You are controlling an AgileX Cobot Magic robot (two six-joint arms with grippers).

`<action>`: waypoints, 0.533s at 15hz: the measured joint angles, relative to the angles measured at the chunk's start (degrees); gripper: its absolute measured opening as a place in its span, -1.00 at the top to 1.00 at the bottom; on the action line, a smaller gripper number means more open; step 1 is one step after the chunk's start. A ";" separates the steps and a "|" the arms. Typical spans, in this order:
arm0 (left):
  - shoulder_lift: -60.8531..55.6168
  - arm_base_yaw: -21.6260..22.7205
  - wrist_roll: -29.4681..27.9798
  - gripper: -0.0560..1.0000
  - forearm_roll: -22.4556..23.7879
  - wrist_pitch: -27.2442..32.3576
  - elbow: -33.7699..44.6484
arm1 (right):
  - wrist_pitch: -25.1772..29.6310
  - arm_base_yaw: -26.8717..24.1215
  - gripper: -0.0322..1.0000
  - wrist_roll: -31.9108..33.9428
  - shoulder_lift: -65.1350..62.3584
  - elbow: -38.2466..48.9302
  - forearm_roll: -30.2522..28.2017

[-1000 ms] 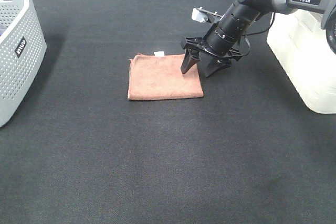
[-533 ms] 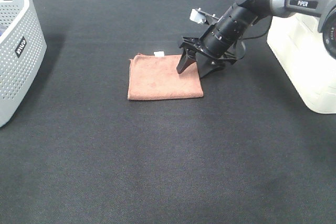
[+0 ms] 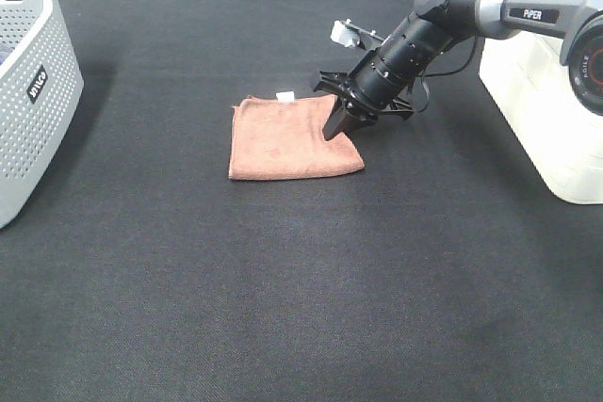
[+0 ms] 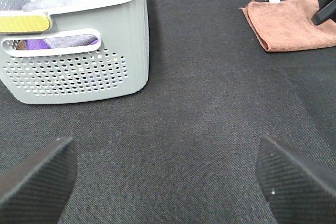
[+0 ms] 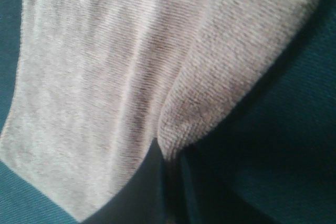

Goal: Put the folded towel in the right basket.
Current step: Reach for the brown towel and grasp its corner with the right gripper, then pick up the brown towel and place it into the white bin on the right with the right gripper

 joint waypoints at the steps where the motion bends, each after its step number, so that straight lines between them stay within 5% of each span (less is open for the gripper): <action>1: 0.00 0.00 0.00 -0.77 0.00 0.00 0.00 | 1.15 0.00 0.93 0.06 0.00 -1.32 0.11; 5: 0.00 0.00 0.00 -0.77 0.00 0.00 0.00 | 10.14 0.00 0.93 2.12 0.00 -11.46 0.06; 8: 0.00 0.00 0.00 -0.77 0.00 0.00 0.00 | 11.23 0.00 0.93 3.44 -1.20 -14.38 0.06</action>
